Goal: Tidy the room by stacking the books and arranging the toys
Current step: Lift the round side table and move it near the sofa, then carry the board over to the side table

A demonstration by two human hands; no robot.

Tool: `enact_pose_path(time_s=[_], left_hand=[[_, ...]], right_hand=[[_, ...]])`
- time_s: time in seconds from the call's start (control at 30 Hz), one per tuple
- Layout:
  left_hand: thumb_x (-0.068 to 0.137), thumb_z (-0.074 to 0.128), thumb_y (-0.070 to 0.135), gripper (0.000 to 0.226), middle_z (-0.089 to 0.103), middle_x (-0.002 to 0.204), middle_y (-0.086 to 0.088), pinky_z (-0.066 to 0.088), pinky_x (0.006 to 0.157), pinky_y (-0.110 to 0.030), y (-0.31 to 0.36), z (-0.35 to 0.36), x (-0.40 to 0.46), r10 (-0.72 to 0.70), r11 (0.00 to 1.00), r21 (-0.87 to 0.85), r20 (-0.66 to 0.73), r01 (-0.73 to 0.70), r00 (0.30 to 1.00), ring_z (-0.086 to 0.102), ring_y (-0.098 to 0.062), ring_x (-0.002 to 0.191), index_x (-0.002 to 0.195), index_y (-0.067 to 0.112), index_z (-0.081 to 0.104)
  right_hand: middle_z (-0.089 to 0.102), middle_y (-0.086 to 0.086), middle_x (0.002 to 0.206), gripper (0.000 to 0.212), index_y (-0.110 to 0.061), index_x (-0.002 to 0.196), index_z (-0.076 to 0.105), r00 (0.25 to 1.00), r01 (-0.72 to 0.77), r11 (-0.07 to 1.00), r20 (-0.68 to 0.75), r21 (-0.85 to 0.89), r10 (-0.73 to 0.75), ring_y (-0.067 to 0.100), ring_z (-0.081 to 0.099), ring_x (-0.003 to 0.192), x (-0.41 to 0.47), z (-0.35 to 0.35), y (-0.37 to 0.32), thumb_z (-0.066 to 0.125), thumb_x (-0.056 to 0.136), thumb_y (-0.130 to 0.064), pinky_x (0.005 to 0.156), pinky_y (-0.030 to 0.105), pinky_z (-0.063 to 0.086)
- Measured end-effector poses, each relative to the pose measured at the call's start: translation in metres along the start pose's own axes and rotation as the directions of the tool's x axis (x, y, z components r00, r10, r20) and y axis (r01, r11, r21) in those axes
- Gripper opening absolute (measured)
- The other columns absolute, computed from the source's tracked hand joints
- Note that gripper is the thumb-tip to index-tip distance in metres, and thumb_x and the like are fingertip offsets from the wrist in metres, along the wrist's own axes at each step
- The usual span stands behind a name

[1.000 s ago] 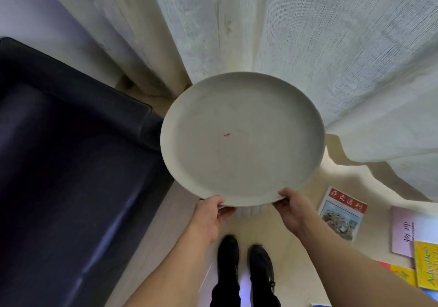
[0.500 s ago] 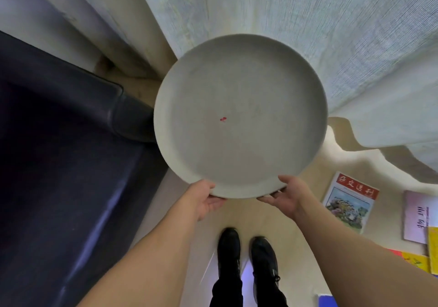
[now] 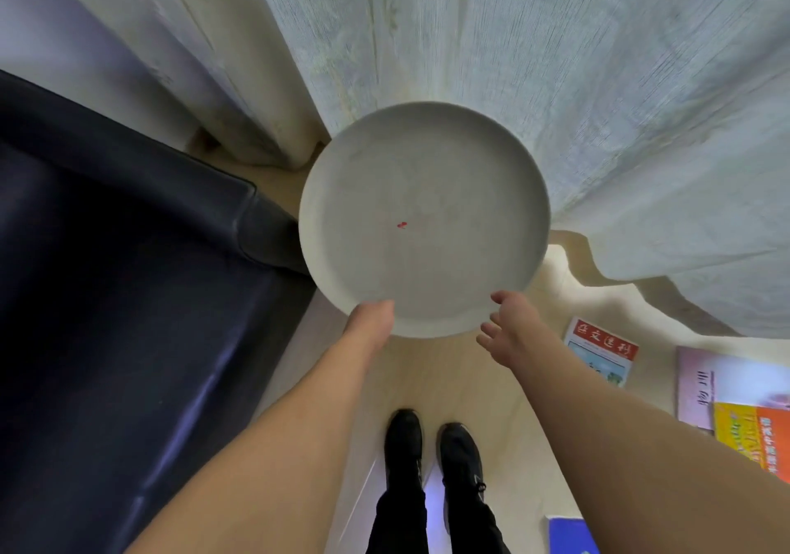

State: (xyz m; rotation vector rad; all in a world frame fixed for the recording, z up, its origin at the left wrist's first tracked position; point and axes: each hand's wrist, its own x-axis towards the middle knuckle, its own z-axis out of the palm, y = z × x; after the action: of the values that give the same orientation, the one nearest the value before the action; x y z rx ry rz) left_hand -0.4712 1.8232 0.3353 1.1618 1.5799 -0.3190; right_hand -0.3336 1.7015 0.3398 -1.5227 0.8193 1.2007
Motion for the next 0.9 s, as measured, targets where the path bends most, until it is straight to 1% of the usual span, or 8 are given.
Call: enact_pose_path(time_s=[0.1, 0.17, 0.27, 0.4, 0.53, 0.7, 0.83, 0.9], left_hand=[[0.097, 0.036, 0.026, 0.043, 0.061, 0.120, -0.017, 0.039, 0.082, -0.032, 0.019, -0.020, -0.059, 0.162, 0.956, 0.251, -0.012, -0.154, 0.987, 0.054, -0.033, 0.106, 0.122, 0.002, 0.061], [0.098, 0.037, 0.029, 0.040, 0.056, 0.114, -0.008, 0.039, 0.084, -0.033, 0.025, -0.032, -0.118, 0.307, 0.876, 0.394, -0.011, -0.278, 0.952, 0.051, -0.029, 0.103, 0.123, 0.006, 0.058], [0.100, 0.037, 0.029, 0.040, 0.053, 0.131, -0.012, 0.042, 0.095, -0.040, 0.021, -0.049, -0.199, 0.446, 0.755, 0.528, 0.021, -0.388, 0.895, 0.051, -0.032, 0.117, 0.131, 0.008, 0.051], [0.102, 0.040, 0.028, 0.041, 0.050, 0.138, -0.014, 0.039, 0.101, -0.041, 0.002, -0.059, -0.267, 0.540, 0.595, 0.647, 0.118, -0.477, 0.834, 0.047, -0.032, 0.126, 0.136, 0.006, 0.048], [0.102, 0.040, 0.028, 0.044, 0.049, 0.142, -0.015, 0.037, 0.107, -0.042, -0.007, -0.070, -0.298, 0.589, 0.468, 0.720, 0.179, -0.513, 0.788, 0.046, -0.032, 0.130, 0.140, 0.006, 0.046], [0.101, 0.039, 0.030, 0.049, 0.048, 0.145, -0.015, 0.038, 0.110, -0.047, -0.010, -0.071, -0.317, 0.603, 0.322, 0.749, 0.309, -0.579, 0.736, 0.046, -0.035, 0.130, 0.144, 0.008, 0.043], [0.101, 0.039, 0.031, 0.050, 0.046, 0.148, -0.016, 0.037, 0.111, -0.045, -0.010, -0.048, -0.341, 0.619, 0.222, 0.752, 0.382, -0.620, 0.686, 0.044, -0.036, 0.133, 0.145, 0.008, 0.044], [0.099, 0.040, 0.032, 0.050, 0.047, 0.147, -0.016, 0.037, 0.111, -0.046, -0.015, -0.032, -0.354, 0.623, 0.160, 0.745, 0.433, -0.648, 0.652, 0.045, -0.035, 0.133, 0.144, 0.009, 0.045]], right_hand=[[0.053, 0.008, 0.118, 0.036, -0.015, 0.132, 0.045, 0.997, 0.075, 0.989, 0.026, -0.128, -0.072, 0.022, 0.055, 0.102, -0.067, -0.012, -0.008, 0.047, 0.098, -0.024, 0.099, 0.037, 0.044], [0.049, 0.004, 0.108, 0.026, -0.016, 0.121, 0.048, 0.988, 0.151, 0.949, 0.028, -0.278, -0.149, 0.019, 0.050, 0.084, -0.123, -0.024, -0.008, 0.048, 0.096, -0.023, 0.087, 0.034, 0.043], [0.048, 0.008, 0.121, 0.039, -0.008, 0.139, 0.043, 0.951, 0.304, 0.828, 0.097, -0.471, -0.294, 0.030, 0.049, 0.115, -0.214, -0.047, 0.001, 0.044, 0.100, -0.013, 0.097, 0.038, 0.039], [0.051, 0.015, 0.137, 0.051, -0.011, 0.147, 0.034, 0.876, 0.450, 0.584, 0.207, -0.675, -0.435, 0.034, 0.052, 0.120, -0.299, -0.085, 0.031, 0.045, 0.097, -0.009, 0.100, 0.042, 0.044], [0.039, 0.011, 0.150, 0.062, -0.010, 0.150, 0.030, 0.818, 0.462, 0.381, 0.219, -0.801, -0.532, 0.030, 0.045, 0.129, -0.329, -0.119, 0.052, 0.050, 0.093, -0.024, 0.106, 0.041, 0.041], [0.049, 0.009, 0.136, 0.061, -0.010, 0.146, 0.034, 0.805, 0.421, 0.450, 0.096, -0.788, -0.585, 0.027, 0.051, 0.119, -0.354, -0.152, 0.073, 0.052, 0.088, -0.021, 0.085, 0.032, 0.041], [0.049, 0.005, 0.140, 0.063, -0.014, 0.141, 0.041, 0.789, 0.415, 0.511, 0.018, -0.753, -0.614, 0.027, 0.047, 0.129, -0.367, -0.185, 0.098, 0.054, 0.080, -0.023, 0.099, 0.036, 0.041], [0.053, 0.004, 0.127, 0.054, -0.020, 0.128, 0.048, 0.783, 0.412, 0.549, -0.025, -0.727, -0.621, 0.028, 0.054, 0.119, -0.370, -0.205, 0.109, 0.053, 0.075, -0.023, 0.089, 0.036, 0.049]])
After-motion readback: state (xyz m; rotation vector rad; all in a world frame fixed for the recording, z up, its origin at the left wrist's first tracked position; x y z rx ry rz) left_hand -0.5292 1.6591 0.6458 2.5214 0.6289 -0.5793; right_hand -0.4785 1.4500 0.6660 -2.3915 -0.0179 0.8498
